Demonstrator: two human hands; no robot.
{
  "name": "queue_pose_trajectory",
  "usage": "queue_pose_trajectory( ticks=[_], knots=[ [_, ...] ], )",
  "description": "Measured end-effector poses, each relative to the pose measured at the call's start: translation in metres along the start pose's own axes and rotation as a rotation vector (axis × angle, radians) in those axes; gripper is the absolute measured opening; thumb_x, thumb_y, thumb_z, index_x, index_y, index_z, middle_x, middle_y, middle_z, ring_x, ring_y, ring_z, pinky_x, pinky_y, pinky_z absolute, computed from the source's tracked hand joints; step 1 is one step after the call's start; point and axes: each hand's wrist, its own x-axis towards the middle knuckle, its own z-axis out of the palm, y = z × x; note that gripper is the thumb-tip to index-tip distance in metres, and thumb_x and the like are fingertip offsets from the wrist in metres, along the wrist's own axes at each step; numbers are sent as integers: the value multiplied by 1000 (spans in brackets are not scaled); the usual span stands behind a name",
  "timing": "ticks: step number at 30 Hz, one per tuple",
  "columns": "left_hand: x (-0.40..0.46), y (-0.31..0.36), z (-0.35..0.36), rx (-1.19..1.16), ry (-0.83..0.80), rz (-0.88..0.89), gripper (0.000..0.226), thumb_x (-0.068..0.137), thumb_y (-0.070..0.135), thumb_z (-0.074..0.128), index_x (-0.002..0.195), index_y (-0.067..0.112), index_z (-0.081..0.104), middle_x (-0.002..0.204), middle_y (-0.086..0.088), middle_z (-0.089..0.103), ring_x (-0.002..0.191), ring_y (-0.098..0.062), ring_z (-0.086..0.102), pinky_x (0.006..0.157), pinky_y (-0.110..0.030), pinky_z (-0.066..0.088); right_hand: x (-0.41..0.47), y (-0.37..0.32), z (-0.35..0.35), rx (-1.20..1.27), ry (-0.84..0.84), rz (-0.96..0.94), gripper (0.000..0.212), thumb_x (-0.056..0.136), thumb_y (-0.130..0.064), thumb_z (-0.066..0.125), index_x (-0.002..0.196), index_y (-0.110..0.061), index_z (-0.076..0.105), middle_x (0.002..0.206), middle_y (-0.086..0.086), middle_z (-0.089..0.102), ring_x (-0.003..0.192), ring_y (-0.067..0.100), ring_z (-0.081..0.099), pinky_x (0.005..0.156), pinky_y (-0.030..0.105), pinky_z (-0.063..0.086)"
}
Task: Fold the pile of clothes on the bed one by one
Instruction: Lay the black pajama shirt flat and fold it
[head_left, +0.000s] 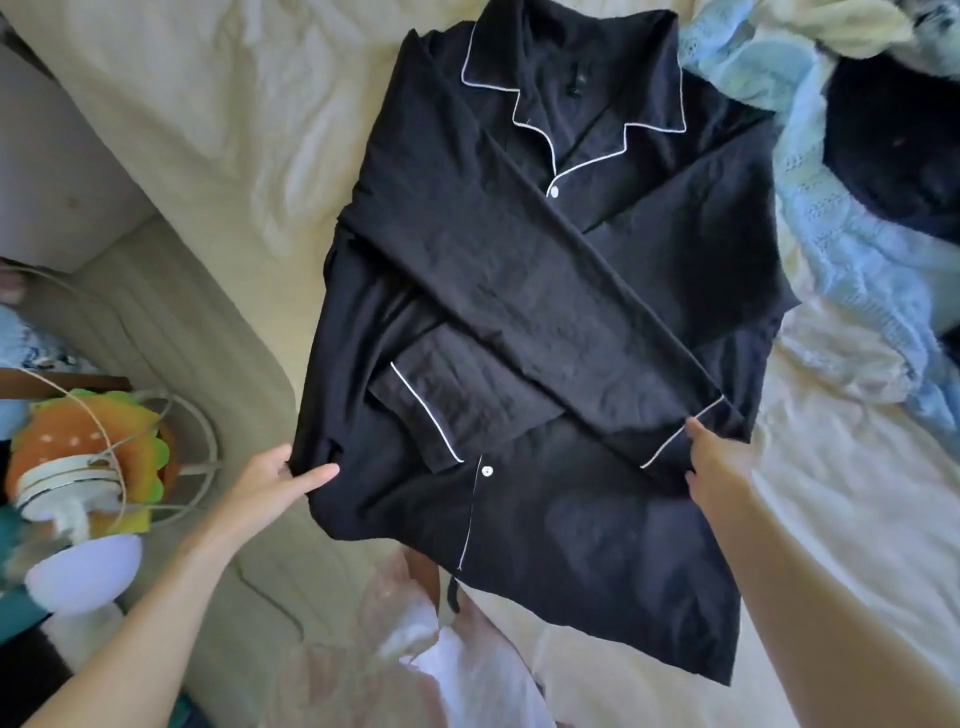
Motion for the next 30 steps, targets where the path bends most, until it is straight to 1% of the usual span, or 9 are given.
queue_pose_trajectory(
  ticks=[3,6,10,12,18,21,24,26,30],
  knots=[
    [-3,-3,0,247,50,-41,11,83,27,71,88,18,65,77,14,68,76,-4,61,61,-20,41,7,0,-6,153,-145,103,20,90,-13,62,76,-19,47,74,-3,46,63,9,41,66,27,43],
    [-6,-4,1,493,90,-110,15,83,33,69,81,21,61,76,10,62,71,-8,53,60,-27,36,6,9,-19,199,-213,114,16,92,-12,55,108,-16,56,91,-3,53,86,11,53,79,31,41],
    [-13,-13,2,181,109,-59,10,92,29,59,91,19,60,86,6,64,83,-15,60,75,-35,44,3,30,-43,292,-255,167,34,91,-6,55,122,-20,51,103,1,59,76,13,56,59,31,45],
    [-18,-16,6,-7,193,-49,19,97,29,50,97,12,60,96,-8,66,90,-27,61,77,-39,49,1,42,-51,296,-309,202,28,95,-9,52,120,-20,50,109,2,59,77,13,56,69,32,47],
    [-26,-31,16,86,265,-85,41,99,39,39,92,1,55,90,-15,60,82,-31,56,71,-39,44,-1,71,-59,123,-271,69,25,98,-12,46,123,-6,47,107,19,50,99,24,49,98,42,43],
    [-34,-37,27,0,171,-122,32,98,31,47,85,2,54,86,-14,62,70,-21,58,61,-28,45,-2,93,-67,-211,-96,-133,34,92,-16,52,116,8,53,86,25,51,83,24,49,82,40,46],
    [-38,-43,34,-122,117,-142,22,98,20,49,106,0,54,101,-13,63,90,-24,61,85,-37,48,-8,115,-83,-438,53,-266,39,86,-29,61,118,-6,55,111,16,59,104,34,55,88,40,46],
    [-39,-46,37,-155,181,-158,26,100,20,46,118,2,49,109,-10,60,102,-25,56,93,-40,44,-8,130,-91,-481,77,-238,45,85,-34,63,119,-7,53,120,17,55,112,36,51,91,43,44],
    [-40,-49,36,-84,351,-117,30,102,22,39,126,4,43,109,-5,52,98,-23,50,82,-36,41,-5,147,-101,-444,41,-153,40,87,-36,62,109,-3,60,106,15,63,99,37,58,79,37,45]
  ],
)
